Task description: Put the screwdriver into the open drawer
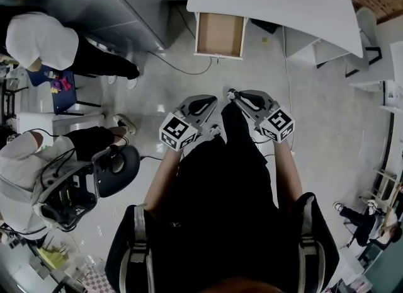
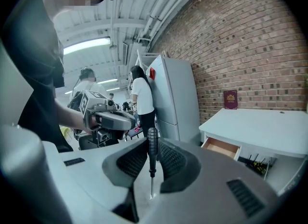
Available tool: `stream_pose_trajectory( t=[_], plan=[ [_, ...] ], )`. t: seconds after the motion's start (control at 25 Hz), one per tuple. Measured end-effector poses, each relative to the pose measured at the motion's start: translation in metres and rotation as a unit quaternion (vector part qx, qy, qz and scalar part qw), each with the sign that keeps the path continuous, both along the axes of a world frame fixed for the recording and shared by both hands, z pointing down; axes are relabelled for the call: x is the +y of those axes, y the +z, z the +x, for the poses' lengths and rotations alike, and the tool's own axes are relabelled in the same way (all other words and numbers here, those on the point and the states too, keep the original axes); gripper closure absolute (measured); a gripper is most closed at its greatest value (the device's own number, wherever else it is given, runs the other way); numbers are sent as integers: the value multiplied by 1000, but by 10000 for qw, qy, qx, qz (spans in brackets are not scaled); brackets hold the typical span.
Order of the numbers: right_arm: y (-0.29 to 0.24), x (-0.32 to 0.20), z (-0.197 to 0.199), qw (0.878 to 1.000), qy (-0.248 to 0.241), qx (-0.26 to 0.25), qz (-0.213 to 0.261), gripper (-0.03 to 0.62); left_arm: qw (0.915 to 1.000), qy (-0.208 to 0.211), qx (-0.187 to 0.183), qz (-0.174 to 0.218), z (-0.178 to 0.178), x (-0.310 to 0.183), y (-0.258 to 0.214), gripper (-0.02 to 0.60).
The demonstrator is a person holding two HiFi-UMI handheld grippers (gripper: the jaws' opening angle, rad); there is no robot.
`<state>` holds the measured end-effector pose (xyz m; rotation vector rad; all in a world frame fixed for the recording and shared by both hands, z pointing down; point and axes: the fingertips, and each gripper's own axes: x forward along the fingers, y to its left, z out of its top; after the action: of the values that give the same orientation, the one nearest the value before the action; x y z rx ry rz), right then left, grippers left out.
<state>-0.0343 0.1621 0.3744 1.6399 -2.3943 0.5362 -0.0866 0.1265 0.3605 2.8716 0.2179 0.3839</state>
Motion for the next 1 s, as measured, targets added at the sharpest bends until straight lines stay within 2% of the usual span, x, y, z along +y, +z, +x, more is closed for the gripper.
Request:
stream_pose_trajectory(
  t=[0.64,1.0],
  plan=[
    [14,-44,31,9994,-288,-136,-104,471,9993,-332,-124,-104,26,-39,9,565],
    [18,-67,56,9985,-473,-163,-220,471,9986,-465,-152,-179,54,-60,8,565]
  ],
)
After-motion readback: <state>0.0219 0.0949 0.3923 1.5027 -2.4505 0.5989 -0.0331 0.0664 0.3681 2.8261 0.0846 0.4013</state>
